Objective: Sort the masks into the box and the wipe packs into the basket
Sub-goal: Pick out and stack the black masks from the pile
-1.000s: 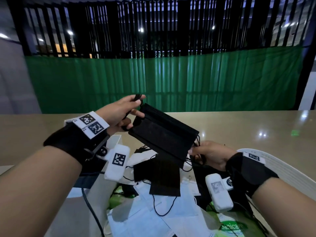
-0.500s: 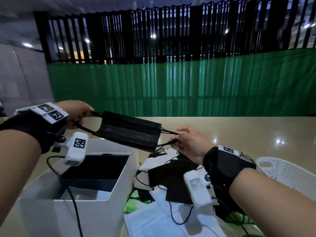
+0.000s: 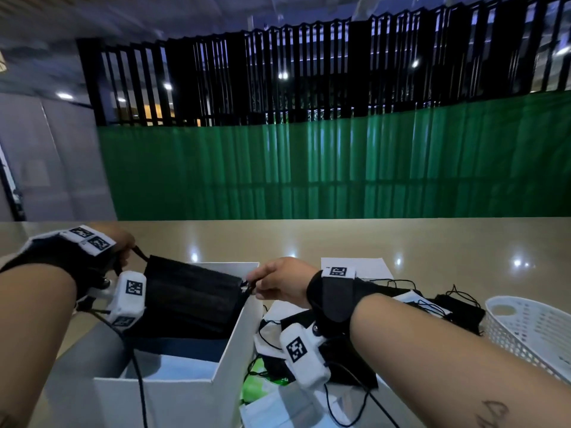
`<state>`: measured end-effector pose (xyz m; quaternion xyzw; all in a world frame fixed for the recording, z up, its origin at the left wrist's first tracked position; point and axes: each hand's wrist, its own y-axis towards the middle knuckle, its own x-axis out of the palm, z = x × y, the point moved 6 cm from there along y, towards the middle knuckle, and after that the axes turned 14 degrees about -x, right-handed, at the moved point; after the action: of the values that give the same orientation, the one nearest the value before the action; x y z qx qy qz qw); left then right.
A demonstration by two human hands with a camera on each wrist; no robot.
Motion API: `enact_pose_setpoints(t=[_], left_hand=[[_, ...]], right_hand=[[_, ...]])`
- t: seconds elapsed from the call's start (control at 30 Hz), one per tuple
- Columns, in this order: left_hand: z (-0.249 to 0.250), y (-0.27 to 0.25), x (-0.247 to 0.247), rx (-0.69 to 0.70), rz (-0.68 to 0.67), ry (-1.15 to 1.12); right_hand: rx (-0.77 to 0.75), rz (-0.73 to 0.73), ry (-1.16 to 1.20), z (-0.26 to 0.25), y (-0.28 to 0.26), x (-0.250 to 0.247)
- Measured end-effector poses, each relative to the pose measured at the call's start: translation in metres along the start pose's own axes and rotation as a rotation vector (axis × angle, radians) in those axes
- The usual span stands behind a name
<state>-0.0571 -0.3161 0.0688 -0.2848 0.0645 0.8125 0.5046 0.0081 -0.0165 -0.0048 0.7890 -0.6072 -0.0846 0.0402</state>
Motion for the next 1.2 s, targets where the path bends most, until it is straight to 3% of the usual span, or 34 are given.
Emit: enact_pose_setpoints(t=[0.17, 0.3, 0.47, 0.67, 0.87, 1.03, 1.2], left_hand=[[-0.013, -0.015, 0.038, -0.089, -0.128, 0.358], [-0.017, -0.033, 0.059, -0.081, -0.159, 0.395], [0.011, -0.061, 0.073, 0.037, -0.224, 0.353], [0.060, -0.120, 0.119, 0.221, -0.398, 0.338], [0.073, -0.178, 0.186, 0.344, -0.512, 0.504], [0.040, -0.186, 0.241, 0.205, -0.633, 0.427], [0.002, -0.179, 0.284, 0.121, -0.631, 0.512]], right_hand=[[-0.012, 0.003, -0.201, 0.010, -0.001, -0.001], [-0.037, -0.034, -0.338, 0.013, -0.012, -0.016], [-0.024, -0.004, -0.411, 0.014, -0.033, -0.057], [0.038, 0.182, -0.444, 0.012, -0.068, -0.126], [0.224, 0.341, -0.471, 0.030, -0.114, -0.193], [0.434, 0.411, -0.486, 0.054, -0.157, -0.221], [0.468, 0.438, -0.556, 0.072, -0.179, -0.237]])
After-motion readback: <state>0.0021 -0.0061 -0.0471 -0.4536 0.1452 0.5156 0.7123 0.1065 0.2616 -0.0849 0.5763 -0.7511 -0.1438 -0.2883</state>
